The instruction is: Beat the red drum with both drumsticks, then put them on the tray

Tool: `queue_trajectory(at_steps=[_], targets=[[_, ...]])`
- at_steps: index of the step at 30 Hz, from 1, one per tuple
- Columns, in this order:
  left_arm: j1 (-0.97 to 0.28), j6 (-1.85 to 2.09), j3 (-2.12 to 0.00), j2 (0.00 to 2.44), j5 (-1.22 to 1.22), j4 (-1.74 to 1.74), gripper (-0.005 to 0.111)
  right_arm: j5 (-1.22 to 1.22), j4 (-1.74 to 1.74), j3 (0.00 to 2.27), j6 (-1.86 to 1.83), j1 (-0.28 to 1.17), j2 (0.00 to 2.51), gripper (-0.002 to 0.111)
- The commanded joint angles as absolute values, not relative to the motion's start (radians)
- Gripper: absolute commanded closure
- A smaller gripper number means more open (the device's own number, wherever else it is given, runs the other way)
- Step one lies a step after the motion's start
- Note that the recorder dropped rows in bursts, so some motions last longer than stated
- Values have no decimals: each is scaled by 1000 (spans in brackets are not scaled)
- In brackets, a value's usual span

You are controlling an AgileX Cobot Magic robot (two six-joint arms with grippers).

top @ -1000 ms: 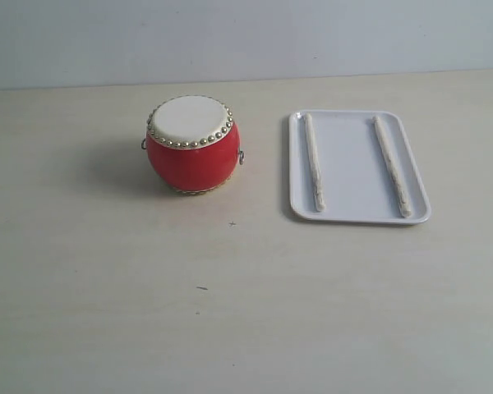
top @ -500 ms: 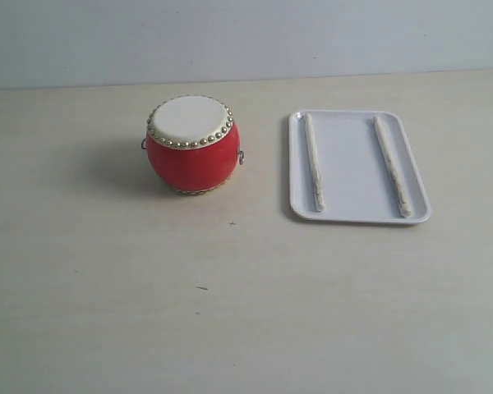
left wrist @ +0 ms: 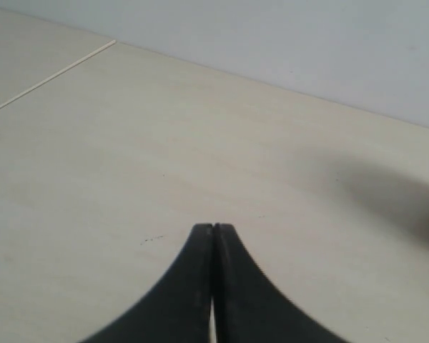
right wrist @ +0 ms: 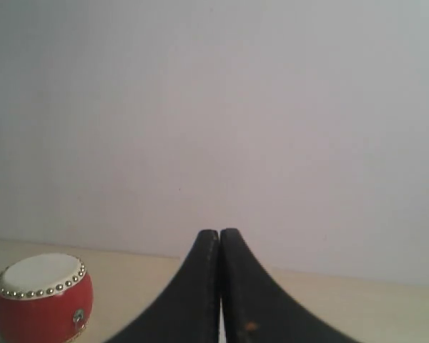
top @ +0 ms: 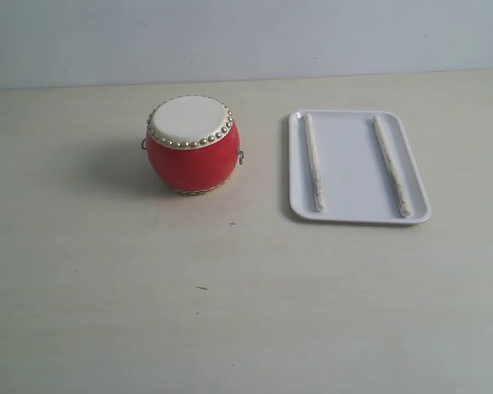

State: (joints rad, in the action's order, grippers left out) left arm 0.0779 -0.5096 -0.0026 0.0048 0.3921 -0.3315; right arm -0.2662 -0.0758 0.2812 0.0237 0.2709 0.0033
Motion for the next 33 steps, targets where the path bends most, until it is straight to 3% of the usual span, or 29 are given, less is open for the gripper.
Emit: queue_trajectory(at_steps=[1, 19, 33], targets=[[81, -508, 0, 0, 387, -335, 107, -246, -80, 211, 40, 232, 0, 108], [81, -508, 0, 0, 387, -335, 107, -240, -85, 5, 40, 172, 0, 108], [81, -508, 0, 0, 387, -335, 107, -268, -80, 0, 0, 172, 0, 108]])
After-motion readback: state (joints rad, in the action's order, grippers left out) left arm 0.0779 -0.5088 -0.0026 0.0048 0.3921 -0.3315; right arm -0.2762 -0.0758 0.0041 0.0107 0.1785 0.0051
